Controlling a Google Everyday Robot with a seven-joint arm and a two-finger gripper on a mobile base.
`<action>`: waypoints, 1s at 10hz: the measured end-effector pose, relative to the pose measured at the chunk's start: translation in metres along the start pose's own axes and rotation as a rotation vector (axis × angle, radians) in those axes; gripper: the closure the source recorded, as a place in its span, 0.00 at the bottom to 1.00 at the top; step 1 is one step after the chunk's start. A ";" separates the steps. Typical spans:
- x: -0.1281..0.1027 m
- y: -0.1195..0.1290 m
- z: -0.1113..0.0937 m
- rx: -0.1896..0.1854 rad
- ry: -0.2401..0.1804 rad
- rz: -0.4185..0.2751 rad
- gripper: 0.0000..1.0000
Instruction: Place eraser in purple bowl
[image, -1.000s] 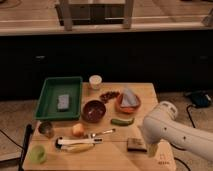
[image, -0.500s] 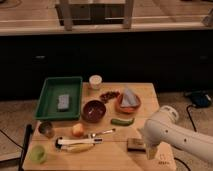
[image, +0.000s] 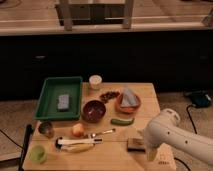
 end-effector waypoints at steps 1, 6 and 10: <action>0.001 0.001 0.003 -0.001 -0.005 0.002 0.20; 0.004 0.001 0.015 -0.003 -0.025 0.009 0.20; 0.003 -0.001 0.021 -0.003 -0.036 0.011 0.20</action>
